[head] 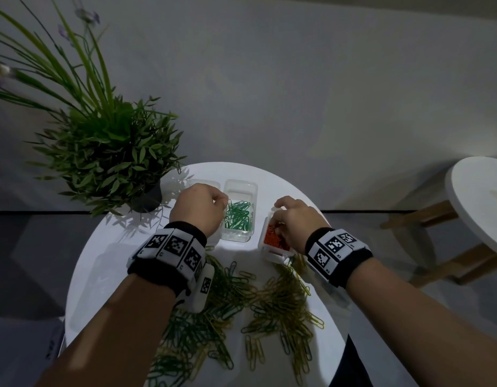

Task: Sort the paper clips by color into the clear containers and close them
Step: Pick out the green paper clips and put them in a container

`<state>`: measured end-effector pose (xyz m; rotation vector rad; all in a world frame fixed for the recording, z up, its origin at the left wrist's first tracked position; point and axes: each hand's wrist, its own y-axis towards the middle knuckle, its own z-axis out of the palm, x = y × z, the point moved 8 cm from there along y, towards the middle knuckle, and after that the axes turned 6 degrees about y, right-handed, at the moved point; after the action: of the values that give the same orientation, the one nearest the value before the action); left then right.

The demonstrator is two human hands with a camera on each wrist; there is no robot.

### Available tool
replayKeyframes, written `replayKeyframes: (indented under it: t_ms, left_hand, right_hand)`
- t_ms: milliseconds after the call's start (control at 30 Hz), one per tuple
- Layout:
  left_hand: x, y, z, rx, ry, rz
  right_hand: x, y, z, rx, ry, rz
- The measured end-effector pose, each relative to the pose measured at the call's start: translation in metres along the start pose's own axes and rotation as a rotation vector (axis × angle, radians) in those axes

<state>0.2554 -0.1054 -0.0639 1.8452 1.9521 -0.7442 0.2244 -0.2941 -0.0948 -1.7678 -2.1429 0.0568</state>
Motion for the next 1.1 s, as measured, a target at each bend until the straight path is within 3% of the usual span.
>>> replayKeyframes:
  t_ms: [200, 333, 467, 567, 700, 800, 900, 1100]
  left_hand:
    - [0.002, -0.002, -0.004, -0.019, -0.023, 0.015]
    - [-0.007, -0.007, -0.002, -0.003, -0.038, 0.071]
    - [-0.035, -0.021, 0.019, 0.078, -0.032, 0.217]
    - [-0.051, -0.027, 0.039, 0.123, 0.109, 0.301]
    - [-0.071, -0.029, 0.058, 0.180, 0.235, 0.369]
    - [-0.072, -0.028, 0.064, 0.220, 0.010, 0.333]
    - [-0.069, -0.031, 0.069, 0.262, -0.260, 0.294]
    - [-0.055, -0.023, 0.061, 0.197, -0.378, 0.213]
  right_hand:
    - [0.002, 0.002, 0.002, -0.003, -0.011, -0.043]
    - [-0.027, -0.007, -0.008, -0.151, 0.472, 0.071]
    - [-0.055, -0.023, -0.016, -0.362, 0.957, 0.227]
    - [-0.060, -0.030, -0.017, -0.403, 1.191, 0.263]
    - [-0.066, -0.036, -0.009, -0.356, 1.281, 0.338]
    - [-0.066, -0.039, 0.001, -0.293, 1.396, 0.366]
    - [-0.055, -0.036, 0.003, -0.246, 1.359, 0.315]
    - [-0.027, -0.034, -0.004, -0.241, 1.349, 0.189]
